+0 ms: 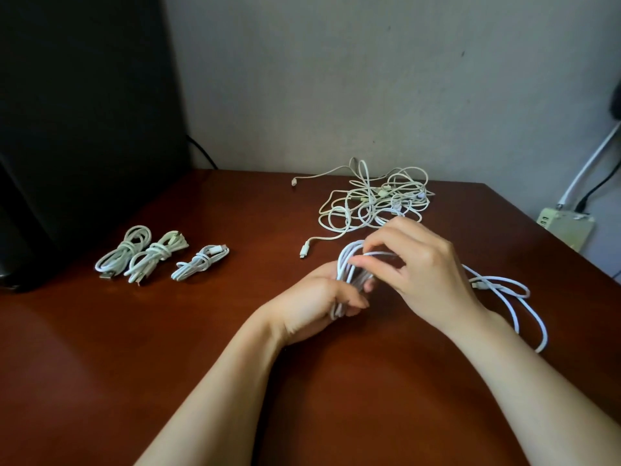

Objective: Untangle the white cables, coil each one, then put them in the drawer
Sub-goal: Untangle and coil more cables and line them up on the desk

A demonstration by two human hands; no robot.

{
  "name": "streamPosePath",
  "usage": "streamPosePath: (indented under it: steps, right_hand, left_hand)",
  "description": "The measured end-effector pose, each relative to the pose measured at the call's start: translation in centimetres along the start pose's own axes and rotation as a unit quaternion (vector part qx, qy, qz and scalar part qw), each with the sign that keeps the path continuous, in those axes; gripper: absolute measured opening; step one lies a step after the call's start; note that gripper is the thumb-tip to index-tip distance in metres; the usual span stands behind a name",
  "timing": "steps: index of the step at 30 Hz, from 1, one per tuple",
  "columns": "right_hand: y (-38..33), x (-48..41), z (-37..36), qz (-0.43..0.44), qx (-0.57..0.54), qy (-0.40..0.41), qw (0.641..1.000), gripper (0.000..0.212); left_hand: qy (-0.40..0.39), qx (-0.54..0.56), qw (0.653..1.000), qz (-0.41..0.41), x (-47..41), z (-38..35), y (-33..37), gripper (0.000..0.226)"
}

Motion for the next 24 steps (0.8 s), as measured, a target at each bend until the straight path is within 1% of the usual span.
streamPosePath:
  steps: [2,4,5,8,10,11,13,15,18,20,24]
  right_hand:
    - [0.3,0.0,0.0,-0.026,-0.003,-0.010,1.000,0.028]
    - [0.7,0.1,0.1,-0.062,0.005,-0.019,0.998,0.020]
    - [0.9,0.2,0.2,-0.086,0.017,-0.020,0.996,0.016]
    - [1.9,0.4,0.4,-0.158,0.053,-0.025,0.986,0.013]
    - [2.1,0.4,0.5,-0.149,0.054,0.000,0.987,0.011]
    - [2.1,0.3,0.7,-0.133,0.054,0.020,0.989,0.013]
    - [1.7,0.2,0.9,-0.099,0.045,0.056,0.992,0.012]
    - [1.0,0.2,1.1,-0.066,0.038,0.083,0.994,0.010]
    - [0.6,0.2,1.4,-0.039,0.033,0.106,0.993,0.013]
    - [0.7,0.2,1.5,-0.039,0.031,0.112,0.992,0.012]
    - [1.0,0.4,1.0,-0.073,0.031,0.098,0.992,0.007]
  left_hand:
    - [0.017,0.045,0.999,-0.004,-0.2,0.1,0.0,0.030]
    - [0.039,0.091,0.995,-0.014,-0.3,0.5,0.2,0.037]
    - [0.051,0.118,0.992,-0.017,-0.3,0.8,0.3,0.036]
    - [0.077,0.199,0.976,-0.033,-0.3,1.5,0.7,0.024]
    - [0.091,0.229,0.968,-0.040,-0.2,1.8,0.9,0.015]
    - [0.095,0.230,0.968,-0.037,-0.2,1.9,0.9,0.016]
    - [0.096,0.208,0.973,-0.024,-0.2,1.7,0.9,0.028]
    - [0.091,0.188,0.978,-0.005,-0.3,1.4,0.6,0.033]
    - [0.066,0.172,0.983,0.022,-0.4,1.0,0.3,0.041]
    - [0.053,0.166,0.984,0.032,-0.4,0.9,0.2,0.044]
    - [0.048,0.166,0.984,0.031,-0.4,0.8,0.3,0.045]
Point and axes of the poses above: each hand's wrist, its own x-axis away from the middle knuckle, its own z-axis out of the back of the hand, y = z × x, the point moved 5 cm from there along -x, towards the middle knuckle, and after that the axes turned 10 degrees about -x, right-handed, at the moved point
